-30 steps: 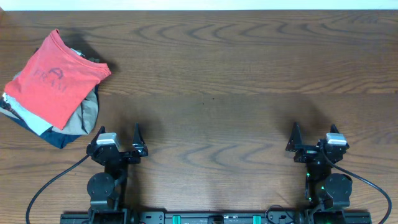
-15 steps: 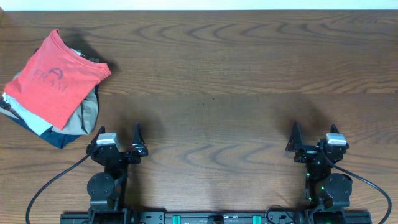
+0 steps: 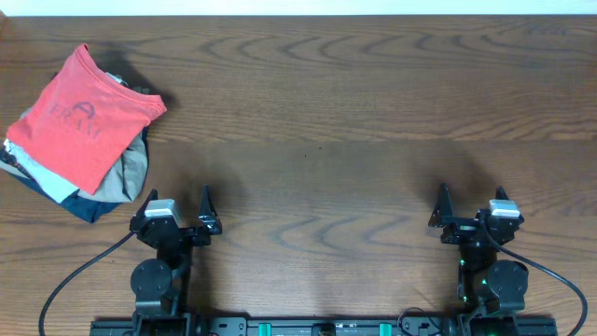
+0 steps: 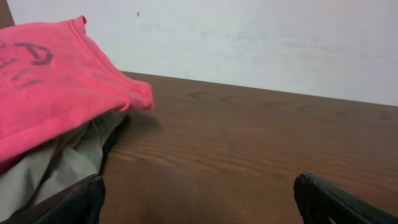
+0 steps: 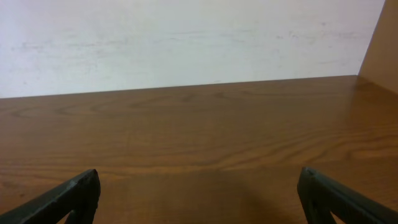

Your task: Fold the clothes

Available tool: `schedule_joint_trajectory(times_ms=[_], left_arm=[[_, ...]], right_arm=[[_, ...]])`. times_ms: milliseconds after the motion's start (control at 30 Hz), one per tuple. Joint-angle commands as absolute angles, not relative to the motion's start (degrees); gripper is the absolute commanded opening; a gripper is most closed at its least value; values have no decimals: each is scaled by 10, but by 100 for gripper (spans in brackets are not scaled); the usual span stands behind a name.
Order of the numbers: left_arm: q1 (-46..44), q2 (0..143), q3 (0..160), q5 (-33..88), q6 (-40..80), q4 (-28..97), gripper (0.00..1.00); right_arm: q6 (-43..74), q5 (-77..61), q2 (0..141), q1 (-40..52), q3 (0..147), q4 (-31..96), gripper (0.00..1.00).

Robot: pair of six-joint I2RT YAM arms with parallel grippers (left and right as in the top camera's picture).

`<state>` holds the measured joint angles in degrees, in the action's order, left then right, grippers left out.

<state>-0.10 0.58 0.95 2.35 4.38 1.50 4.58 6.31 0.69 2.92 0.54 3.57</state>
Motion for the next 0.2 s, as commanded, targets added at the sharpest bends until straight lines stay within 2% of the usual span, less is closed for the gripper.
schedule_joint_trajectory(times_ms=[0, 167], left_arm=[[1, 2, 2, 4, 35, 41, 98], [1, 2, 2, 4, 35, 41, 98]], right_arm=[[54, 71, 3, 26, 3, 36, 99], [54, 71, 3, 26, 3, 36, 99]])
